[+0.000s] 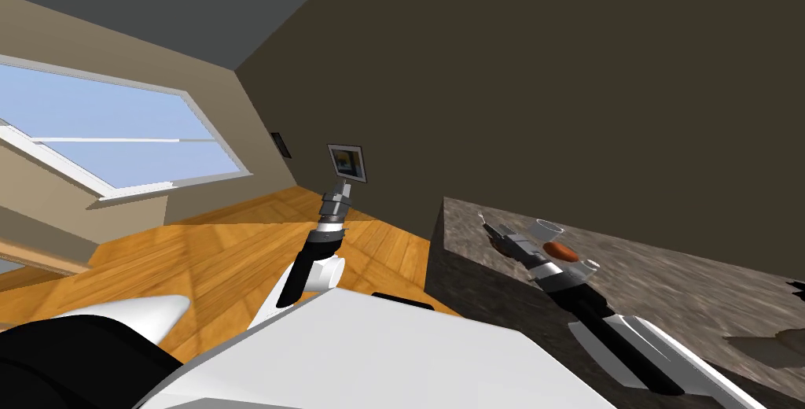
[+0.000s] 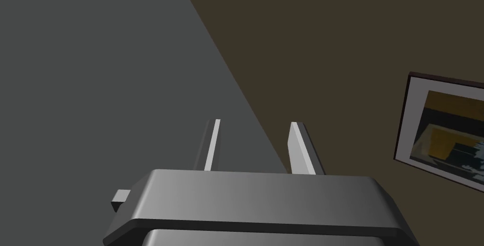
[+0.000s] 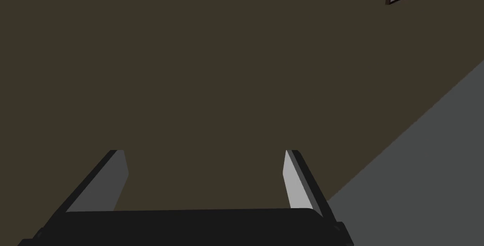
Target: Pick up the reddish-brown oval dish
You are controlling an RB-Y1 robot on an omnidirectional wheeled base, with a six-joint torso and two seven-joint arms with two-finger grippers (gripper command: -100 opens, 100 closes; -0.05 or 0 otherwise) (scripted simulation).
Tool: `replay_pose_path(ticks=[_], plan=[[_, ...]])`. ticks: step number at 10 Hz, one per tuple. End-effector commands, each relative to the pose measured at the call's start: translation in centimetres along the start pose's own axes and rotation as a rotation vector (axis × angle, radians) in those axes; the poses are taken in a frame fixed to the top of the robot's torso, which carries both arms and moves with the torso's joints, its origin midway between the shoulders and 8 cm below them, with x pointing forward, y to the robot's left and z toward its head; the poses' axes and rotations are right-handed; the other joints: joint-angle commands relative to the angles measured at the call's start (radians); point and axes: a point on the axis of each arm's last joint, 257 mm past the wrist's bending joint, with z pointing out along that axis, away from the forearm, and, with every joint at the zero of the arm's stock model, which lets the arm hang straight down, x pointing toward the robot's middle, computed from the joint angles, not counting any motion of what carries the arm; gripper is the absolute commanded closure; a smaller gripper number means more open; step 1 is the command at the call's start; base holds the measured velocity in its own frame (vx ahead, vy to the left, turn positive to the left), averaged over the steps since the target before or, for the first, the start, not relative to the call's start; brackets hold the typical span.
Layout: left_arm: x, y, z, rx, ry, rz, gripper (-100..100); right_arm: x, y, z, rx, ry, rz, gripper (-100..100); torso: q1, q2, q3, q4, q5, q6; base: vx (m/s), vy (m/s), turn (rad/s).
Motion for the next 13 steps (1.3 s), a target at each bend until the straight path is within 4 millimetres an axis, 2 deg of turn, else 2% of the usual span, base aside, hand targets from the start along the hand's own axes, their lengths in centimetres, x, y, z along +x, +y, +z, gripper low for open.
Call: replay_pose_path(ticks=[1, 2, 4, 7, 9, 10, 12, 13], plan=[[0.0, 0.0, 0.0, 0.0, 0.0, 0.0, 0, 1.1, -1.9, -0.6, 0.022, 0.061, -0.067, -100, 0.0, 0.0, 0.0, 0.0, 0.0, 0.0, 0.038, 0.123, 0.106], [0.0, 0.0, 0.0, 0.0, 0.0, 0.0, 0, 1.0, -1.9, -0.5, 0.016, 0.068, -0.077, -100, 0.001, -0.001, 0.0, 0.0, 0.0, 0.0, 0.032, 0.102, 0.042], [0.0, 0.0, 0.0, 0.0, 0.0, 0.0, 0, 2.6, -4.8, -1.7, 0.041, 0.165, -0.183, -100, 0.0, -0.001, 0.0, 0.0, 0.0, 0.0, 0.05, 0.133, 0.135], [0.0, 0.0, 0.0, 0.0, 0.0, 0.0, 0, 3.5, -7.3, -2.7, 0.059, 0.242, -0.258, -100, -0.001, -0.001, 0.0, 0.0, 0.0, 0.0, 0.032, 0.088, 0.045], [0.0, 0.0, 0.0, 0.0, 0.0, 0.0, 0, 5.1, -10.2, -4.5, 0.081, 0.347, -0.353, -100, -0.001, 0.0, 0.0, 0.0, -0.001, 0.0, 0.036, 0.099, 0.112], [0.0, 0.0, 0.0, 0.0, 0.0, 0.0, 0, 4.9, -10.9, -4.7, 0.085, 0.362, -0.369, -100, 0.0, -0.001, 0.0, 0.0, 0.0, 0.0, 0.047, 0.08, 0.034], [0.0, 0.0, 0.0, 0.0, 0.0, 0.0, 0, 6.3, -13.7, -6.9, 0.101, 0.469, -0.458, -100, -0.002, -0.001, -0.001, 0.0, -0.001, 0.0, 0.062, 0.088, 0.09], [0.0, 0.0, 0.0, 0.0, 0.0, 0.0, 0, 6.1, -14.4, -7.1, 0.107, 0.483, -0.472, -100, -0.001, -0.002, -0.001, 0.0, 0.0, 0.0, 0.047, 0.061, 0.036]])
